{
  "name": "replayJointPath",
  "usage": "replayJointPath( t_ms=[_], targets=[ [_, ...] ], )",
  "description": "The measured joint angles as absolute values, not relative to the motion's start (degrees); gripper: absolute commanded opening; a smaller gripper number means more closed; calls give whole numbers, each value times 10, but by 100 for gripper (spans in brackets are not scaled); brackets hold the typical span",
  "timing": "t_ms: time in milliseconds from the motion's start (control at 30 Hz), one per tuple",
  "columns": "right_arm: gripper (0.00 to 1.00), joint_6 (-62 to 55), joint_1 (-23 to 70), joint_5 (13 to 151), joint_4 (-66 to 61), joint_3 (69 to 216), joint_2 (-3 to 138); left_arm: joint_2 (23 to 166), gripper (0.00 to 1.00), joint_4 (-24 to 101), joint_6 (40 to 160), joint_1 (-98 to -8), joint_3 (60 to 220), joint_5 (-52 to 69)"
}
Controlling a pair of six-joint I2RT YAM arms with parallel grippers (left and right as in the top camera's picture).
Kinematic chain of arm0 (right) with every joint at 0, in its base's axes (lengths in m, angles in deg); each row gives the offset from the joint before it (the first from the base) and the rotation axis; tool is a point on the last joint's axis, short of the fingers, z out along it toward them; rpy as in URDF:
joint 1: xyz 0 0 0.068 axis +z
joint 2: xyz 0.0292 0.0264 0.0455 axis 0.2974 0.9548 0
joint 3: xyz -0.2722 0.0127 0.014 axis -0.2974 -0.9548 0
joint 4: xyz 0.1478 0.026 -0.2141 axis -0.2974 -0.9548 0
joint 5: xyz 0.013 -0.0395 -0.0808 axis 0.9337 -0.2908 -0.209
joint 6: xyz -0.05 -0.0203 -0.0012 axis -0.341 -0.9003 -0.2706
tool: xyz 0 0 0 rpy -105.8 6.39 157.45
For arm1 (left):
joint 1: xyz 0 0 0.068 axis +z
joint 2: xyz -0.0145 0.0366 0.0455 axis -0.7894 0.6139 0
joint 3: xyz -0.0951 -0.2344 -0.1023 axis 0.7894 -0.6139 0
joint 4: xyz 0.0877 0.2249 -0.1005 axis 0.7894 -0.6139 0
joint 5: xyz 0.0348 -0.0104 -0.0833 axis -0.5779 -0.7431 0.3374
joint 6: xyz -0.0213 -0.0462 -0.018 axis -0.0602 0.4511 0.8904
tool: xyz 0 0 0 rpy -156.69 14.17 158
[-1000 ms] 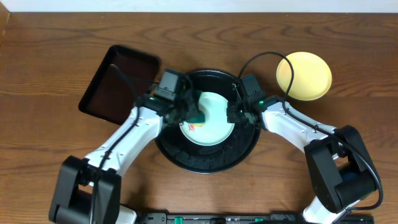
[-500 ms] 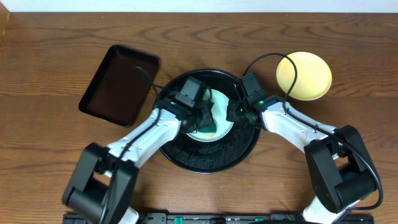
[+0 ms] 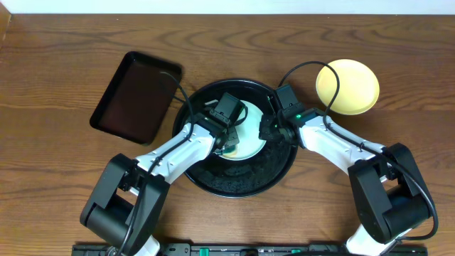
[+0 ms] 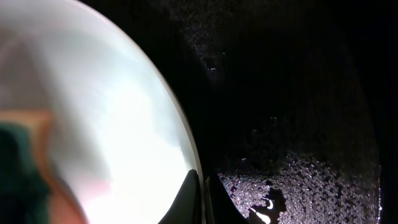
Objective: Clean dirty plates on tray and stack at the side
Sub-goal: 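Scrub the red-marked plate with the sponge in the left gripper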
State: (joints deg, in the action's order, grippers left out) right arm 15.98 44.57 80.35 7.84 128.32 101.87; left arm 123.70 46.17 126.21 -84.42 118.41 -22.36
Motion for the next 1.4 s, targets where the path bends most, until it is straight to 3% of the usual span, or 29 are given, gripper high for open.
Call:
replayJointPath(
  t_ms=[500, 933, 1400],
  targets=[
    [1, 157, 447, 805, 60, 1288, 1019, 1164, 7, 452, 1206, -797, 1185, -361],
    [1, 153, 447, 803, 60, 1288, 1019, 1150, 7, 536, 1204, -809, 1186, -171],
    [1, 151, 447, 799, 56, 1288, 1019, 1262, 7, 523, 1196, -815, 1196, -177]
  ],
)
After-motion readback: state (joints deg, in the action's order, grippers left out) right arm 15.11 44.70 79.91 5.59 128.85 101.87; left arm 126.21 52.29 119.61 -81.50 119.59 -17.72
